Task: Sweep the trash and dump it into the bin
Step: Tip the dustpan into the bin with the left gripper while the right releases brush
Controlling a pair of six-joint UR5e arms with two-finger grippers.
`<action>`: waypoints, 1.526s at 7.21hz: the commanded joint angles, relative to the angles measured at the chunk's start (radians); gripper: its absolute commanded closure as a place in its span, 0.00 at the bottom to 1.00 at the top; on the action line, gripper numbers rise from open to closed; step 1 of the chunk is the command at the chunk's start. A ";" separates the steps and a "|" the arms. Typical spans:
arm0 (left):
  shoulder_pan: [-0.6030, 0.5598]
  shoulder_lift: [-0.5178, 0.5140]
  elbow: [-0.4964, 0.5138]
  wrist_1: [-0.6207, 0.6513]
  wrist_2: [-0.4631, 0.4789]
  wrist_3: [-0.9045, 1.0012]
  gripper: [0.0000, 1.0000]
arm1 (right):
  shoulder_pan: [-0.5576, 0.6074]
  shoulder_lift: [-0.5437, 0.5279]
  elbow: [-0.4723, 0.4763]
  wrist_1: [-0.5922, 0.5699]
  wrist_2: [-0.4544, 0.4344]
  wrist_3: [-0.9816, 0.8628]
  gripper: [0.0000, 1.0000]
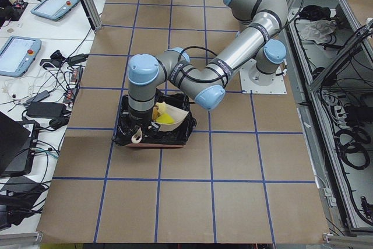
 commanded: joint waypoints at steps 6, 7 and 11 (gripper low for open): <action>-0.085 0.018 -0.053 0.169 0.109 0.181 0.94 | 0.000 0.017 -0.007 -0.043 -0.007 0.005 0.00; -0.093 0.023 -0.053 0.173 0.113 0.180 0.94 | 0.000 0.008 -0.010 -0.043 -0.004 0.010 0.00; -0.110 0.021 -0.054 0.212 0.139 0.184 0.94 | 0.016 -0.203 -0.043 0.111 0.077 0.019 0.00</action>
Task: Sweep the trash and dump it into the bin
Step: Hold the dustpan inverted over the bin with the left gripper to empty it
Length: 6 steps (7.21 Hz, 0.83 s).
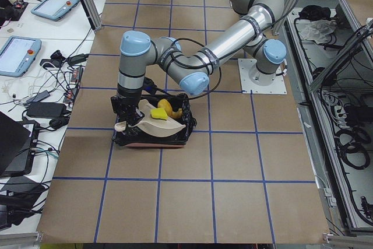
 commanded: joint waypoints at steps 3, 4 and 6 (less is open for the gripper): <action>-0.016 0.001 -0.001 0.085 0.036 0.028 0.94 | 0.122 -0.209 -0.088 0.200 0.081 0.104 0.00; -0.016 -0.001 -0.001 0.112 0.050 0.027 0.94 | 0.192 -0.210 -0.131 0.235 0.071 0.105 0.00; -0.067 0.005 -0.031 0.193 0.134 0.025 0.94 | 0.268 -0.212 -0.144 0.243 0.064 0.123 0.00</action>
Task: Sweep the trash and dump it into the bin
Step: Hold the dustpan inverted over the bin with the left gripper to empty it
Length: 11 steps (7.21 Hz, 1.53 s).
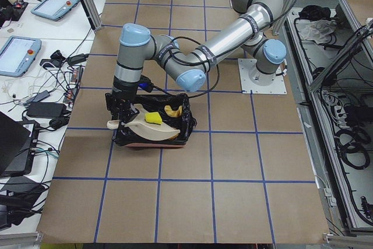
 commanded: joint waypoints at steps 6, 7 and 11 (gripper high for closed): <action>-0.076 0.042 -0.097 0.179 0.152 0.035 0.92 | 0.081 -0.043 0.000 0.036 -0.010 0.075 0.00; -0.085 0.045 -0.120 0.232 0.155 0.043 0.92 | 0.081 -0.043 0.001 0.037 -0.008 0.073 0.00; -0.116 0.082 -0.191 0.328 0.212 0.072 0.93 | 0.077 -0.047 0.001 0.040 -0.013 0.064 0.00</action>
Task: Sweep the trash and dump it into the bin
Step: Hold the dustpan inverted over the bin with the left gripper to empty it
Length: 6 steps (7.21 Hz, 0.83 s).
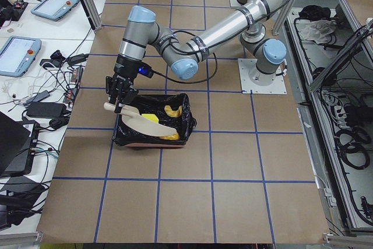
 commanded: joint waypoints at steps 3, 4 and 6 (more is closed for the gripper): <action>-0.008 0.063 -0.090 0.034 0.003 0.020 0.93 | -0.001 -0.013 0.000 0.012 0.001 0.001 0.00; -0.023 0.076 -0.104 0.037 0.023 0.011 0.93 | -0.001 -0.015 0.000 0.013 0.001 0.001 0.00; -0.053 0.085 -0.113 0.078 0.074 0.020 0.93 | -0.001 -0.015 0.000 0.012 0.002 0.001 0.00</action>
